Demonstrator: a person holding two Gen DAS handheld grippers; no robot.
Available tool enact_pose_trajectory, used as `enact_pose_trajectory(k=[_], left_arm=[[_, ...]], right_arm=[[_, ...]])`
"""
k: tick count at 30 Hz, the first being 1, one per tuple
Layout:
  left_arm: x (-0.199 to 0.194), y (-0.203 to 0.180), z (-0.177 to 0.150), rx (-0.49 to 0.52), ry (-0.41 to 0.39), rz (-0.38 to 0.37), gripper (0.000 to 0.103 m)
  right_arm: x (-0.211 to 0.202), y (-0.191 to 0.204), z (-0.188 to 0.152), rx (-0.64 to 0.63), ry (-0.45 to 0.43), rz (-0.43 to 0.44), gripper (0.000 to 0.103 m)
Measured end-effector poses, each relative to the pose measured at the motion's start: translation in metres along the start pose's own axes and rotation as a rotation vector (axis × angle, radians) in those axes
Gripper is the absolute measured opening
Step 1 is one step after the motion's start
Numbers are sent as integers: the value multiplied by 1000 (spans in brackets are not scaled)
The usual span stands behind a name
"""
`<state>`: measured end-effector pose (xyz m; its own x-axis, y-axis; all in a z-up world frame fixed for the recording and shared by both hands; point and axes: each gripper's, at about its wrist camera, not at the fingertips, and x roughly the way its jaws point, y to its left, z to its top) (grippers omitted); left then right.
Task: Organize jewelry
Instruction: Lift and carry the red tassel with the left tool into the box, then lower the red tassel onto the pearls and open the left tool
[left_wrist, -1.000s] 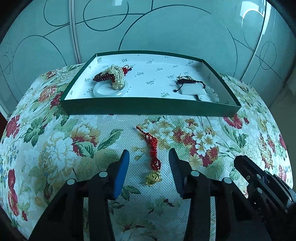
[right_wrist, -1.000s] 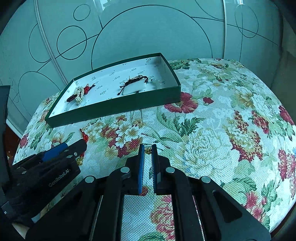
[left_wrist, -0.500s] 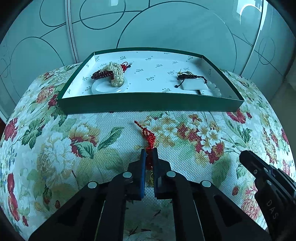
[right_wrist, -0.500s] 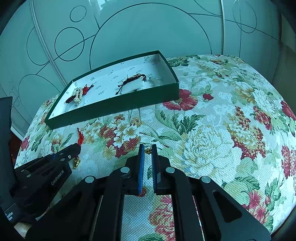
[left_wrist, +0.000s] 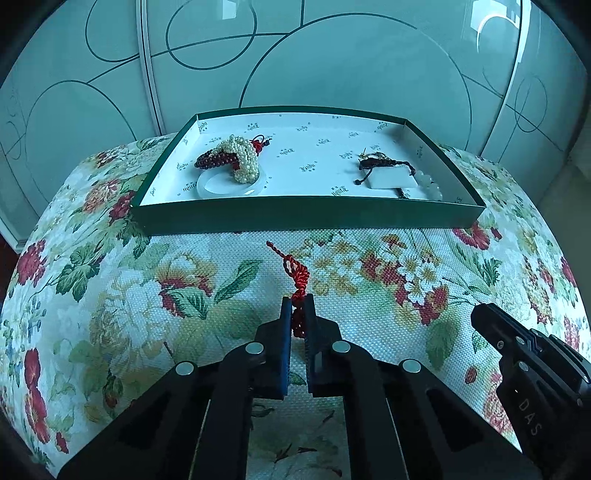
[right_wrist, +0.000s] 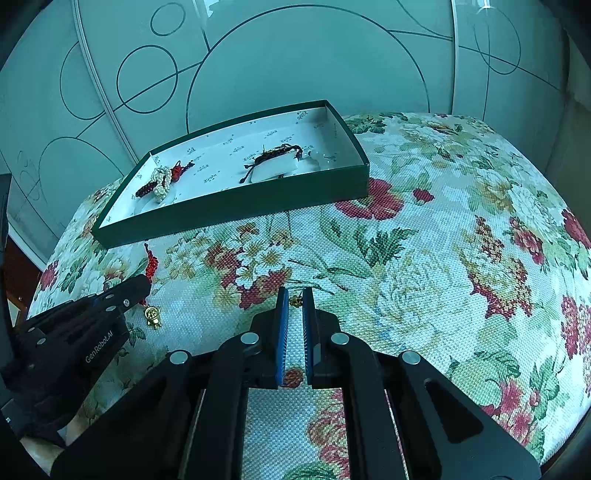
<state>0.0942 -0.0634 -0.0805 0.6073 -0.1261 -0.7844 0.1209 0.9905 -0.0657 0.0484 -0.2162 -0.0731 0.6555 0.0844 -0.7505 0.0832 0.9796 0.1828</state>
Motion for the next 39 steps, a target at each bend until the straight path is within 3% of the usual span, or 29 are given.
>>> enact_pose_trajectory(k=[22, 31, 39], left_arm=[[-38, 22, 21, -34, -102, -34, 6], [-44, 22, 60, -11, -175, -45, 6], [-18, 29, 103, -5, -210, -8, 6]], right_arm=[[-15, 29, 20, -76, -33, 5, 8], [-8, 37, 61, -72, -76, 31, 8], [21, 51, 111, -91, -99, 64, 8]])
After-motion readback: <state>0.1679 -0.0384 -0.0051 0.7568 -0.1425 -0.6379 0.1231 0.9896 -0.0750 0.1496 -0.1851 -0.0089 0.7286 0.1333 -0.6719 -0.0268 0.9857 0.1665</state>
